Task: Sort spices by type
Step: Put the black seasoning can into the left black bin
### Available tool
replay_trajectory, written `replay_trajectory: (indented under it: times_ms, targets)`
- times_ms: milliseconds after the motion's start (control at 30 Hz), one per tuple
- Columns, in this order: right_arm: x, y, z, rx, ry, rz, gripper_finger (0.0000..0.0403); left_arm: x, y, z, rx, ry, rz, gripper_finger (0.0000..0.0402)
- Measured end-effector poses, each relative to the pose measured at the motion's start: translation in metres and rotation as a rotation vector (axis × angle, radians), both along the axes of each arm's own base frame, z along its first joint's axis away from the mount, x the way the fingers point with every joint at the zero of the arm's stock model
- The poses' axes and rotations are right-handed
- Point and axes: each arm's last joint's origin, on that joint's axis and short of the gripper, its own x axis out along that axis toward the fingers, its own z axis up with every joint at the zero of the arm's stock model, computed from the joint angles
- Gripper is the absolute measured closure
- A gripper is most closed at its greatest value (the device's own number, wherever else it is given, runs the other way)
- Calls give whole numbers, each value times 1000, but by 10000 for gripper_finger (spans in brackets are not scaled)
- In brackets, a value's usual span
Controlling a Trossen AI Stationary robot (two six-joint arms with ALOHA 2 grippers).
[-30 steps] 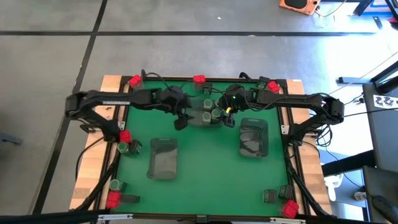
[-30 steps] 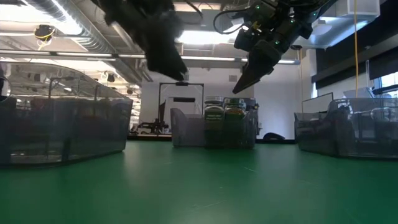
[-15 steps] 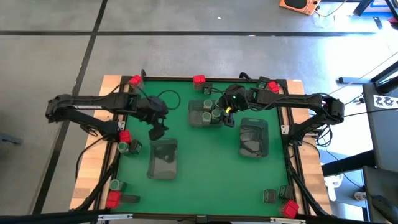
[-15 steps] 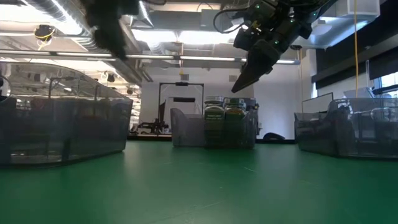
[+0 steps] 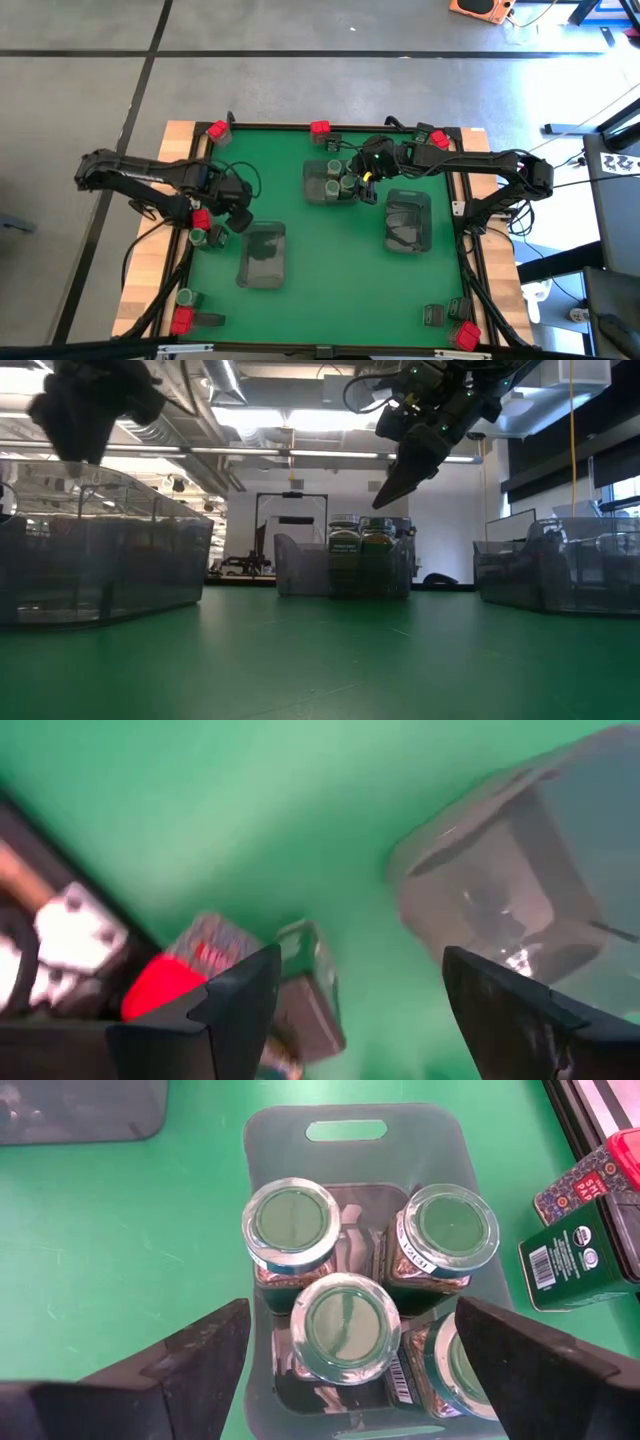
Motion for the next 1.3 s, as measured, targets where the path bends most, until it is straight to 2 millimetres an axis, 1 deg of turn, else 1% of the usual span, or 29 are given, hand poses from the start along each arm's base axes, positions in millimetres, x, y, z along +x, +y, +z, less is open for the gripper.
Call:
replay_trajectory:
  times_ms: [67, 267, 400, 500, 600, 967, 1133, 1300]
  targets:
    - [0, 0, 0, 0, 0, 0, 52, -3, -3, 0, -3, 19, 42, 128]
    - [0, 0, 0, 0, 0, 0, 52, -1, -16, -3, -3, 44, 97, 128]
    - [0, 0, 0, 0, 0, 0, 52, -4, -22, -17, 8, 113, 130, 128]
    - [0, 0, 0, 0, -2, 0, 52, -8, -25, -30, 15, 165, 165, 128]
    - [0, 0, 0, 0, -2, 0, 52, -13, -27, -39, 24, 198, 199, 128]
    - [0, 0, 0, -1, -3, 0, 52, -15, -27, -57, 21, 197, 204, 128]
    - [0, 0, 0, -1, -4, 0, 52, -11, -29, -68, -38, 158, 180, 128]
    - [0, 0, 0, -1, -5, 0, 52, -13, -28, -72, -44, 171, 161, 128]
